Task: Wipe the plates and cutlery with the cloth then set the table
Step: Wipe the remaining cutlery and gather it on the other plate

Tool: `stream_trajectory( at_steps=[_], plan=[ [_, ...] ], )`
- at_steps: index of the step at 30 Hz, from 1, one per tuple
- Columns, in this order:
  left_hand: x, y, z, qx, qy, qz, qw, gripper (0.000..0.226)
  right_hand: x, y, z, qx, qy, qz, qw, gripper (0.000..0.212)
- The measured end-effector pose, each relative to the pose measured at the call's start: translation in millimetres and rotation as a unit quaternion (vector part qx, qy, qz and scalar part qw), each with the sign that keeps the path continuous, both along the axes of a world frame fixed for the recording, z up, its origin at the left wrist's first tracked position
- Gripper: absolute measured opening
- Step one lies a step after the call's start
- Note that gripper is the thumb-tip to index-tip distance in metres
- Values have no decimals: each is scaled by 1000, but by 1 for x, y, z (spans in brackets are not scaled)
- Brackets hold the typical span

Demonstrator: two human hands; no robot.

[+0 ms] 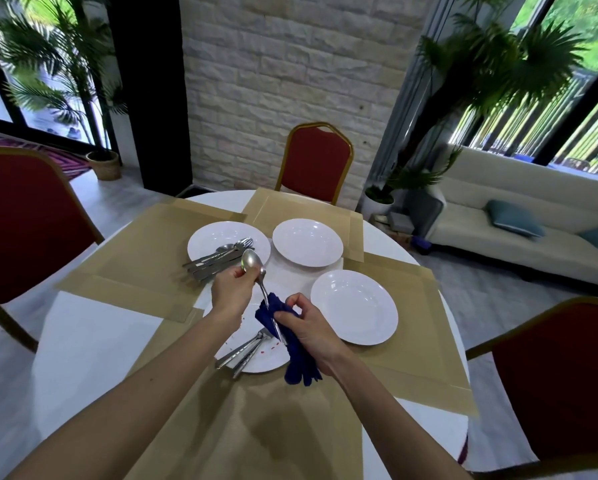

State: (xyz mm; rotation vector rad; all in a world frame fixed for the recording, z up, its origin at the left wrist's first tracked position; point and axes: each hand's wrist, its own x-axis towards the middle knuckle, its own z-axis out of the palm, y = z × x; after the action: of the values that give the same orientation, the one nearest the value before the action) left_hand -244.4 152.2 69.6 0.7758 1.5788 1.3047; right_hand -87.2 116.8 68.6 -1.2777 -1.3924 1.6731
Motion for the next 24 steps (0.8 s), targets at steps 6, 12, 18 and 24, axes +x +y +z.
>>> stream_trajectory(
  at_steps=[6, 12, 18, 24],
  plan=[
    [-14, 17, 9, -32, -44, 20, 998, 26, 1, 7, 1, -2, -19, 25, 1000, 19],
    [-15, 14, 3, -136, 1, -265, 955, 30, 3, 25, -3, 1, -41, -17, 999, 21],
    [-38, 43, -16, -152, -65, -109, 980, 28, 9, 38, -29, -100, -140, 17, 985, 28],
    [-60, 81, -53, -155, 158, -142, 965, 41, 25, 66, -57, -300, 187, -117, 928, 41]
  ],
)
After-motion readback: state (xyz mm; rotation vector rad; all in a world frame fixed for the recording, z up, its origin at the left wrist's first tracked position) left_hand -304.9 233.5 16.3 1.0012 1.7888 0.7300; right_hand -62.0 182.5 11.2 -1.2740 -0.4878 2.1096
